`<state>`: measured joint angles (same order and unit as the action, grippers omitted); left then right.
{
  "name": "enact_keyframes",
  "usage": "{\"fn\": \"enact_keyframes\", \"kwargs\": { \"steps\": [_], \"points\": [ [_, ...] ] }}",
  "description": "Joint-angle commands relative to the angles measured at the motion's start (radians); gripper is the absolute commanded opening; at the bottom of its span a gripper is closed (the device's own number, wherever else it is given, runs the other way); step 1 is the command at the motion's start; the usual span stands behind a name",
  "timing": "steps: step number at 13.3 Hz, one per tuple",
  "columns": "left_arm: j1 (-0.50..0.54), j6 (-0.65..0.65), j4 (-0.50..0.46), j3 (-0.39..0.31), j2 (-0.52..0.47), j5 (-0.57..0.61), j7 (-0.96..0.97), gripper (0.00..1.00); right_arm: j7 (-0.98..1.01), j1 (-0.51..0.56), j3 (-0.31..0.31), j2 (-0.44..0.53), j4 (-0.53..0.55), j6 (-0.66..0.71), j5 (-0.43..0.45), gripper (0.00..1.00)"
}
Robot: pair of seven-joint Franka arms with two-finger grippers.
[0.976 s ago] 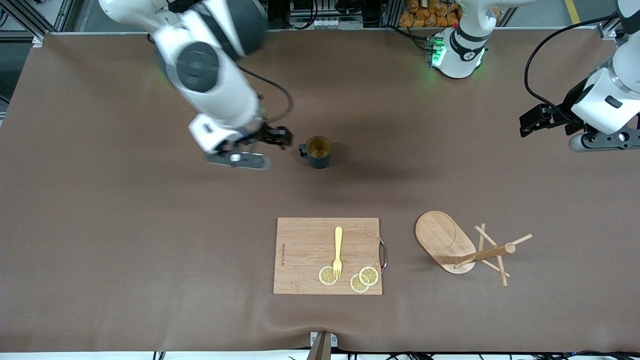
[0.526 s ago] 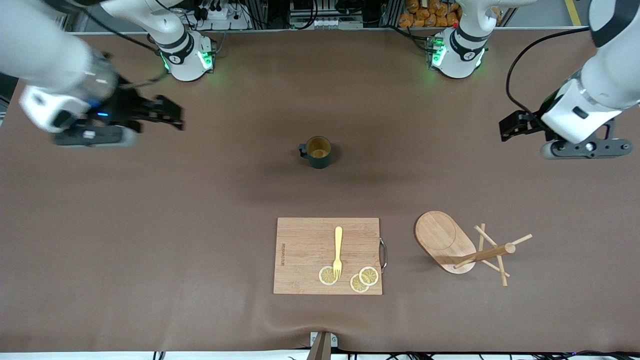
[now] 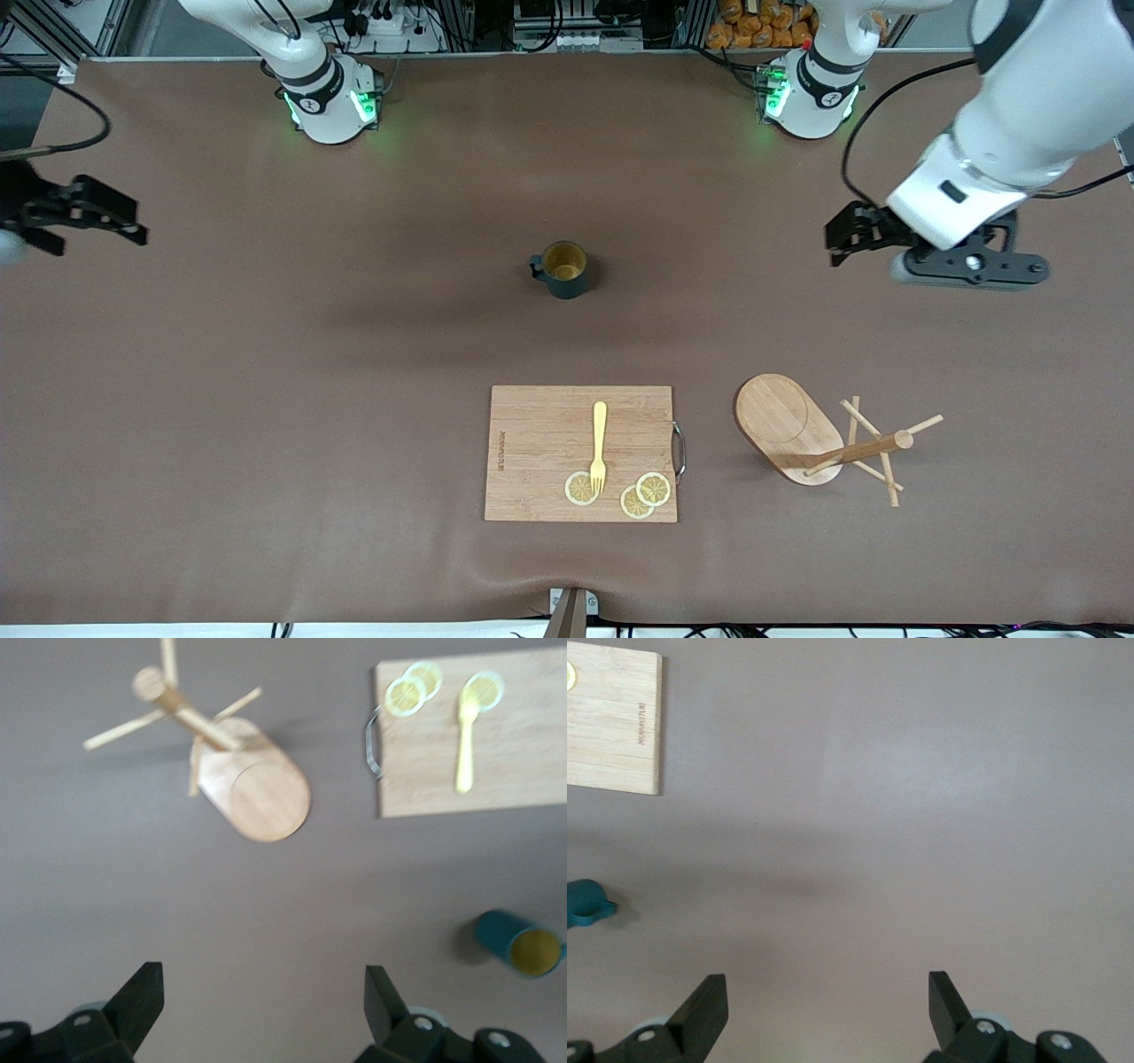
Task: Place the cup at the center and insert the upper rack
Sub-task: 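Move the left gripper over the teal mug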
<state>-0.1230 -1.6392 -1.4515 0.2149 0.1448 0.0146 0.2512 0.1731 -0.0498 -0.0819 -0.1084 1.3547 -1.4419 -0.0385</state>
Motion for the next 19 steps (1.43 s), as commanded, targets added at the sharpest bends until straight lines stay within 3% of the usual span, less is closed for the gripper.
{"fn": "enact_keyframes", "kwargs": {
  "steps": [1, 9, 19],
  "points": [
    [-0.085, -0.049, 0.066, 0.001, 0.079, -0.007, 0.095, 1.0, 0.129, 0.065, 0.022, 0.032, 0.053, -0.073, 0.012, 1.0],
    [-0.337, -0.238, 0.066, -0.008, 0.163, 0.063, 0.511, 1.0, 0.036, 0.071, 0.022, 0.055, 0.052, -0.034, 0.055, 1.0],
    [-0.642, -0.396, 0.074, -0.009, 0.352, 0.413, 0.957, 1.0, 0.006, 0.073, 0.022, 0.069, 0.052, 0.029, 0.057, 1.0]
  ]
}}
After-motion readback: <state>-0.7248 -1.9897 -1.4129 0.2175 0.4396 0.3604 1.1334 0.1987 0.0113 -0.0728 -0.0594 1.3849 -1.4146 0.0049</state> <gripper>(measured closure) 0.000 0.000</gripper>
